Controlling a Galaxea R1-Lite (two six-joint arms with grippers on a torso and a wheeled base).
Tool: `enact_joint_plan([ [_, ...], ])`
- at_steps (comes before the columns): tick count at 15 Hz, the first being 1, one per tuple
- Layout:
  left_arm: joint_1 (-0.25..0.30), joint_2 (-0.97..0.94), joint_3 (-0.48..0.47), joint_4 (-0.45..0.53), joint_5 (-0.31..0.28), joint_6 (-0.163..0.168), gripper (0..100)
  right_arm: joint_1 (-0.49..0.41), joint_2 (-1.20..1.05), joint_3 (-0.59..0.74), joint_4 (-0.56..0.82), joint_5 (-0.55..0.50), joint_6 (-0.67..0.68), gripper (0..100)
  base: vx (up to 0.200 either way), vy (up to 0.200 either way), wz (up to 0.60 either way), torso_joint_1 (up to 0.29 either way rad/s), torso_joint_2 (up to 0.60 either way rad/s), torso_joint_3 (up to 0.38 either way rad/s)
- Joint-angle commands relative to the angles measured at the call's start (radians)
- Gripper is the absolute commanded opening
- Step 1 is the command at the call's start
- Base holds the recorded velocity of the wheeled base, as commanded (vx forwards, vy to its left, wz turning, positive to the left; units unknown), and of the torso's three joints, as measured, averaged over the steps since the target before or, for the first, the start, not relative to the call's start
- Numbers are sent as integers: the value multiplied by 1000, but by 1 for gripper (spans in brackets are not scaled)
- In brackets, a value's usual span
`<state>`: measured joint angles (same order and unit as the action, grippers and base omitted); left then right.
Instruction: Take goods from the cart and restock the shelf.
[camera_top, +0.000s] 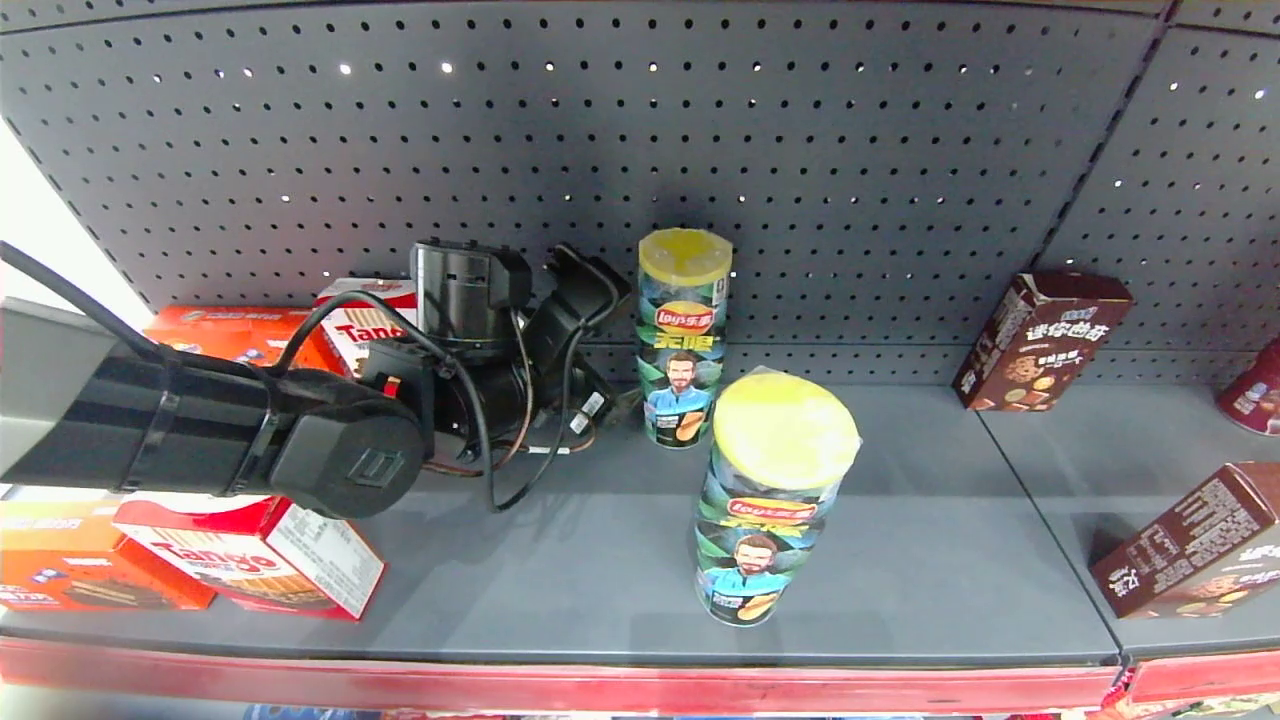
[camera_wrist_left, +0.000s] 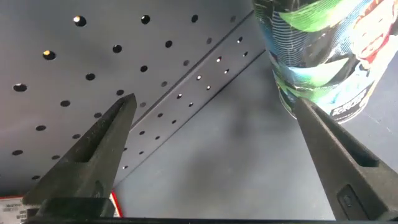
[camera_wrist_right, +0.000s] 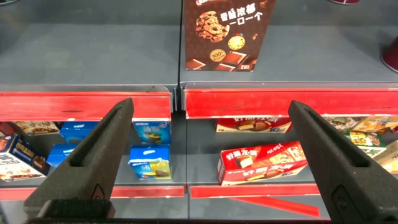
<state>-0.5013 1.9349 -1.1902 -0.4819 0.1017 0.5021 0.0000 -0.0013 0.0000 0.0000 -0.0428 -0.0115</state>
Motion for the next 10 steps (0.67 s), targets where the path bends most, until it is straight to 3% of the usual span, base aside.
enact_joint_plan([
  [1, -11, 15, -22, 3, 0, -2, 100, 2, 1, 0, 0, 0, -1, 100, 0, 0, 0, 0, 0, 0],
  [9, -19, 15, -17, -1, 0, -8, 100, 2, 1, 0, 0, 0, -1, 100, 0, 0, 0, 0, 0, 0],
  [10, -22, -19, -12, -4, 7, -68, 100, 0, 1, 0, 0, 0, -1, 100, 0, 0, 0, 0, 0, 0],
])
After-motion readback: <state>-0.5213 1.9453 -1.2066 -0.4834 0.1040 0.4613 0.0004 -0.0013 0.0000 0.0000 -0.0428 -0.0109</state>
